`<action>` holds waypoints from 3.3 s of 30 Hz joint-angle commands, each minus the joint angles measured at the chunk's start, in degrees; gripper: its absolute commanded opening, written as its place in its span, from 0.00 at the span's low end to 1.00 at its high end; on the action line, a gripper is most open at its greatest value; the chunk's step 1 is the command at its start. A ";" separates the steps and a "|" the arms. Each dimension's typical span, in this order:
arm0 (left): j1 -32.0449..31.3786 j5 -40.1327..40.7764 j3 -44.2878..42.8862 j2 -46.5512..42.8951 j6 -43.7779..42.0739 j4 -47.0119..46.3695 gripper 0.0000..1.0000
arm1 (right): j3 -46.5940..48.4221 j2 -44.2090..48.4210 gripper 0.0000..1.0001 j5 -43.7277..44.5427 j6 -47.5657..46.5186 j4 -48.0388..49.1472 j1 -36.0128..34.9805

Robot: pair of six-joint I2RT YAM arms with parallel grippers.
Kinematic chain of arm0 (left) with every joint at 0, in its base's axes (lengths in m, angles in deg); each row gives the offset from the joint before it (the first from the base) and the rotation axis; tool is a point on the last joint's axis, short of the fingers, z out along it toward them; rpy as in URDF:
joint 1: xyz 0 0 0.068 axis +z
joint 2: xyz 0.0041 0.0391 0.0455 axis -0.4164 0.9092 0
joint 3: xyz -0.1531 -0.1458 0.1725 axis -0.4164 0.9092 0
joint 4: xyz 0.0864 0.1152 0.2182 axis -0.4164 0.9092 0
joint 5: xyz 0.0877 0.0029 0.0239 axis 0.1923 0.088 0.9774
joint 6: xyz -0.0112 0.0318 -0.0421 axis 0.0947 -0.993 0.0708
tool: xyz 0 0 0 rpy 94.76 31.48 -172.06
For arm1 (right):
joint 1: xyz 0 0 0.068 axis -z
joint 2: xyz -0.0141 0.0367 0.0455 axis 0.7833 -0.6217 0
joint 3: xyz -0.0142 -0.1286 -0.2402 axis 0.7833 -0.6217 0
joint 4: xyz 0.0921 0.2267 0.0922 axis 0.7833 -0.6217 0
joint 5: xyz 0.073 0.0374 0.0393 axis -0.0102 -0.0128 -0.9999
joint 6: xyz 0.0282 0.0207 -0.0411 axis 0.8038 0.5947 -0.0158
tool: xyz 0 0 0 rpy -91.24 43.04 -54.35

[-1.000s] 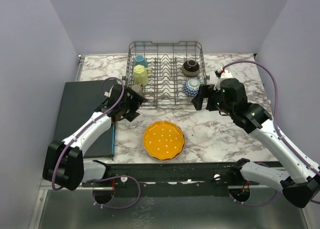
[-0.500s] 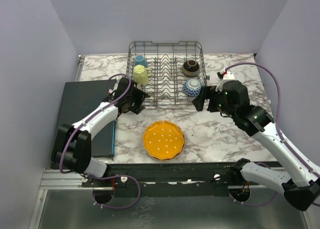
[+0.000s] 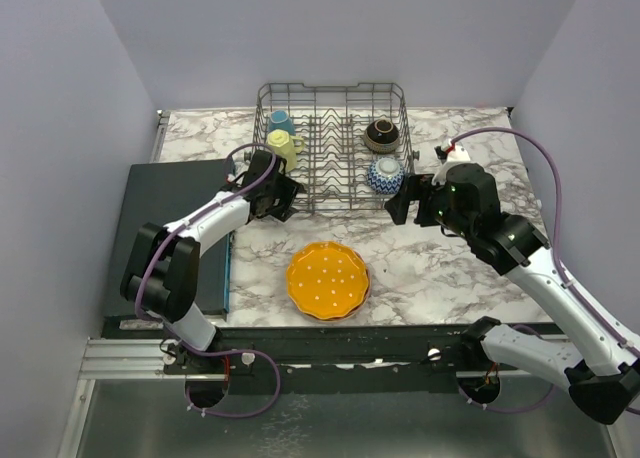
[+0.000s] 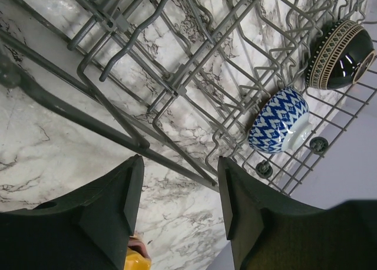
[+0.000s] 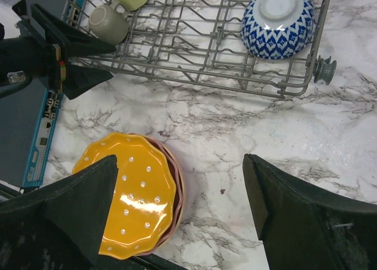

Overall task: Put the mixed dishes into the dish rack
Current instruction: Move the dish rack to the center of the board.

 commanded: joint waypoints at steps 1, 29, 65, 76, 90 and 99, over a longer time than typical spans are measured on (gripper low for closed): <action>-0.22 1.47 -2.53 2.74 1.51 0.33 0.57 | -1.08 1.25 0.93 -1.25 0.90 0.38 0.34; -0.22 -4.66 -3.31 5.50 -9.44 0.92 0.10 | -1.63 0.45 0.93 -1.15 2.10 -1.72 0.38; -4.89 -7.79 0.66 1.49 -29.25 6.55 0.00 | -2.92 -1.18 0.93 -0.34 6.59 -2.87 0.35; -7.86 -6.54 3.19 -1.76 -33.51 7.65 0.00 | -0.39 -5.96 0.93 11.11 7.71 -6.73 0.34; -7.74 -1.02 -1.46 -0.03 -37.30 12.20 0.00 | 4.17 -18.04 0.82 19.14 6.58 -4.84 9.59; -5.46 0.19 -6.64 2.91 -40.52 15.06 0.00 | 5.28 -22.47 0.74 14.22 5.94 -0.45 16.23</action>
